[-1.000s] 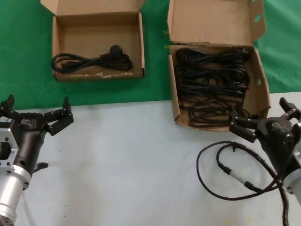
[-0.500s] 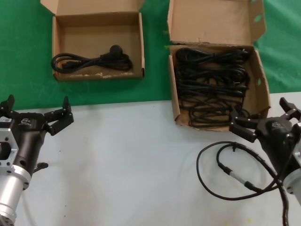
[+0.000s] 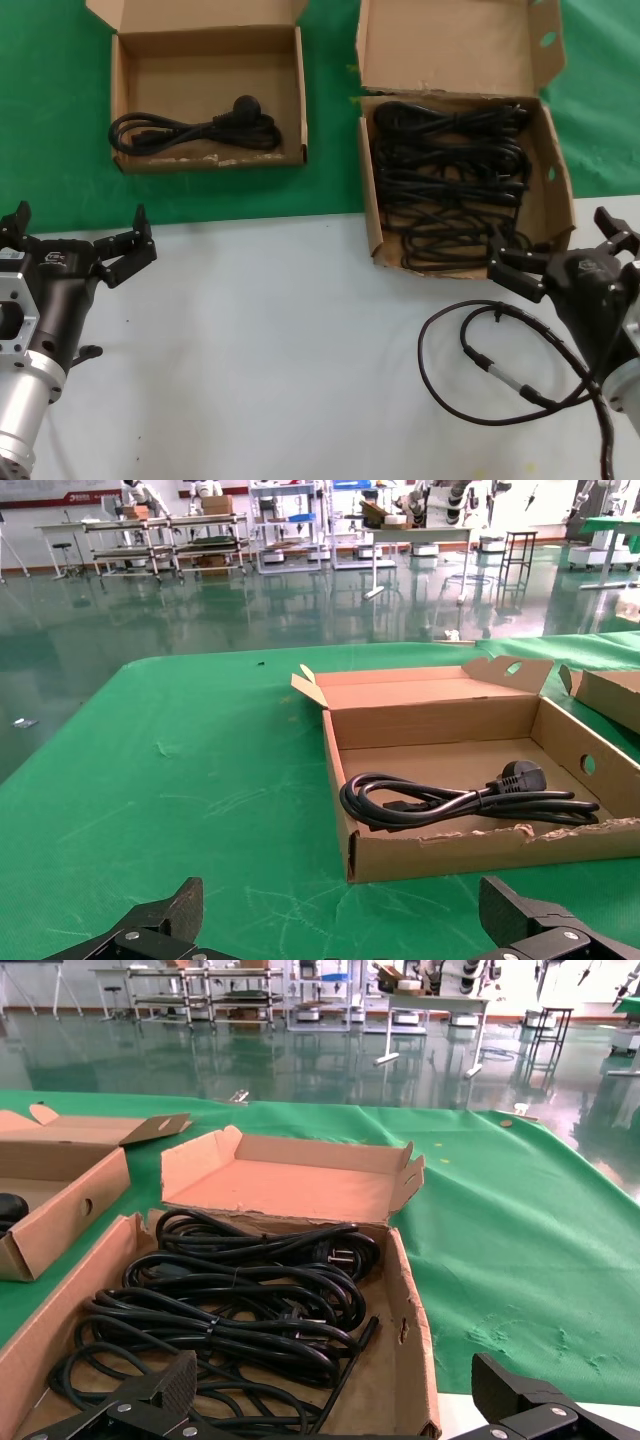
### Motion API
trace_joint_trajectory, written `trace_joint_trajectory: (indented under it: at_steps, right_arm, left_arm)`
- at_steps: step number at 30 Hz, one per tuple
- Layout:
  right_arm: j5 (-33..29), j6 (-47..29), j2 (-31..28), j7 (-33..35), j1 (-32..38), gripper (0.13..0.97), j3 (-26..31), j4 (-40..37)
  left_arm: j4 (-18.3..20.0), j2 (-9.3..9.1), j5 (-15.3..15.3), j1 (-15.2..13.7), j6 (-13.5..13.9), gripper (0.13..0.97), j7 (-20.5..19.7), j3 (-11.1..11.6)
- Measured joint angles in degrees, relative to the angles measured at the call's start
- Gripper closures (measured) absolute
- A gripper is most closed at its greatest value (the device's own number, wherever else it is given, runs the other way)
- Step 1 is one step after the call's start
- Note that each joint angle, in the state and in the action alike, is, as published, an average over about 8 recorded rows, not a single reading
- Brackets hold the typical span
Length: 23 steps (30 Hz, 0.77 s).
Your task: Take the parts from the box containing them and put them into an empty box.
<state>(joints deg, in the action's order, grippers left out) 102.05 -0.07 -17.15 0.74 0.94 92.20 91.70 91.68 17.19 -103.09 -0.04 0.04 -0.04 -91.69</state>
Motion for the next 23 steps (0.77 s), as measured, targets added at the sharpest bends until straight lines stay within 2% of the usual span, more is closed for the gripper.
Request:
trace_joint_trajectory:
  at_steps: [23]
  right_arm:
    - [0.0,0.0,0.0,0.0,0.0,0.129,0.0,0.0]
  left_arm:
    - [0.0,0.0,0.0,0.0,0.0,0.132,0.0,0.0]
